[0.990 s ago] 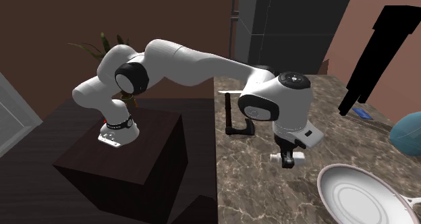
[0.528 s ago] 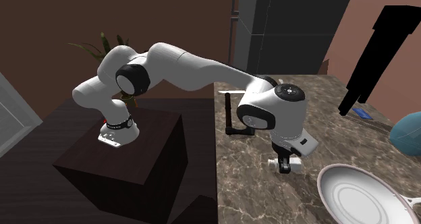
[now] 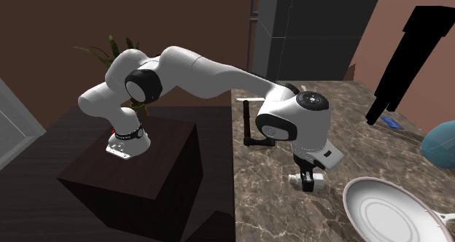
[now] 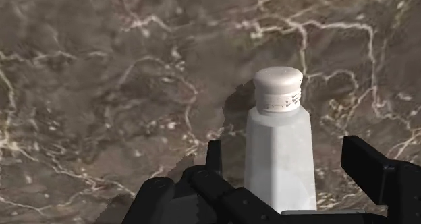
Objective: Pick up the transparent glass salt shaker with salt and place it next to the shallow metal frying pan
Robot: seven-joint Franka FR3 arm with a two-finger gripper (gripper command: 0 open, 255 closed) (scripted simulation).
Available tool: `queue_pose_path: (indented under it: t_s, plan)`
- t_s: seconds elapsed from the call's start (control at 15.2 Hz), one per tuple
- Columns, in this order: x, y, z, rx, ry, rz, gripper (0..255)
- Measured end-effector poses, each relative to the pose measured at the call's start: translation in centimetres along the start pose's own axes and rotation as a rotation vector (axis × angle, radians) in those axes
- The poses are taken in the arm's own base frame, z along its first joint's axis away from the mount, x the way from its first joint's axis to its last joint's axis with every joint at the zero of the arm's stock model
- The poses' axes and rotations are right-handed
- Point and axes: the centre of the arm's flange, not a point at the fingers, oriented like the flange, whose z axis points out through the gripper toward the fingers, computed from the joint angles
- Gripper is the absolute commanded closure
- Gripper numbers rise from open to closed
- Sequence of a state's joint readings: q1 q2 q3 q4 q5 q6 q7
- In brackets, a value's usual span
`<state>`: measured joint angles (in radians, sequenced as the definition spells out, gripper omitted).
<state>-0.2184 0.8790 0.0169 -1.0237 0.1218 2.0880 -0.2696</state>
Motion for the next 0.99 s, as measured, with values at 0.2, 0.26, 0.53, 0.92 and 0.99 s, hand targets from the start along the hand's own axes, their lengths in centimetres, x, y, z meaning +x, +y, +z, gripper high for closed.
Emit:
queue_pose_path:
  t_s: [0.2, 0.26, 0.53, 0.92, 0.99]
  plan:
    - [0.0, 0.0, 0.0, 0.000, 0.000, 0.000, 0]
    - [0.0, 0.0, 0.0, 0.000, 0.000, 0.000, 0]
    - [-0.2, 0.1, -3.7, 0.000, 0.001, 0.000, 0]
    - [0.0, 0.0, -5.0, 0.000, 0.000, 0.000, 0]
    - [0.0, 0.0, -5.0, 0.000, 0.000, 0.000, 0]
